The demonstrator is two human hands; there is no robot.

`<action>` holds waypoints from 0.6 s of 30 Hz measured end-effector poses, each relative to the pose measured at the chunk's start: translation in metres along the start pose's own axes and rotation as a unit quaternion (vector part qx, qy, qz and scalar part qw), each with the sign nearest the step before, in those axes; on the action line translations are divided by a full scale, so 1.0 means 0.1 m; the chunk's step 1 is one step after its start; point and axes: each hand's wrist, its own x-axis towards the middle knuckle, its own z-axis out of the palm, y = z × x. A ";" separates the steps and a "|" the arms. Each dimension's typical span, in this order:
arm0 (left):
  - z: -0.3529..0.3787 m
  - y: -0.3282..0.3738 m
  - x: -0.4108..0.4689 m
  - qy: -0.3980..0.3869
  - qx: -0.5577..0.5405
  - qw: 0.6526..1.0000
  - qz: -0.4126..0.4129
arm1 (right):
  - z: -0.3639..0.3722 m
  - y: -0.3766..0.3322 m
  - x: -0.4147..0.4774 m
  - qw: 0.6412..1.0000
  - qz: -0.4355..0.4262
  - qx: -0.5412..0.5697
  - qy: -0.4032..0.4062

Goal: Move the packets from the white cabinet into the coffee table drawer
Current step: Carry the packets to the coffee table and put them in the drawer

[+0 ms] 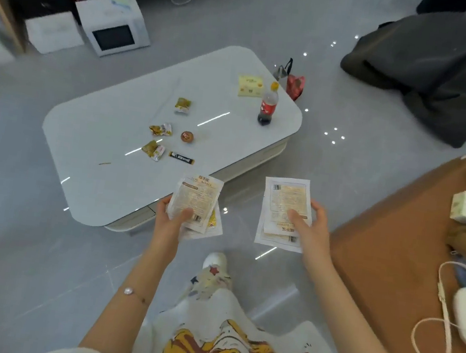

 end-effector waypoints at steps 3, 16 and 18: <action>-0.04 0.02 0.39 0.055 -0.047 0.997 -0.023 | 0.29 -0.09 0.57 0.999 0.018 -0.028 -0.039; -0.13 -0.70 2.87 0.209 -0.127 0.961 -0.132 | 1.87 0.61 3.19 0.977 0.115 -0.104 -0.148; -0.13 -1.02 3.37 0.226 -0.128 0.958 -0.125 | 2.16 1.00 3.66 0.974 0.117 -0.116 -0.157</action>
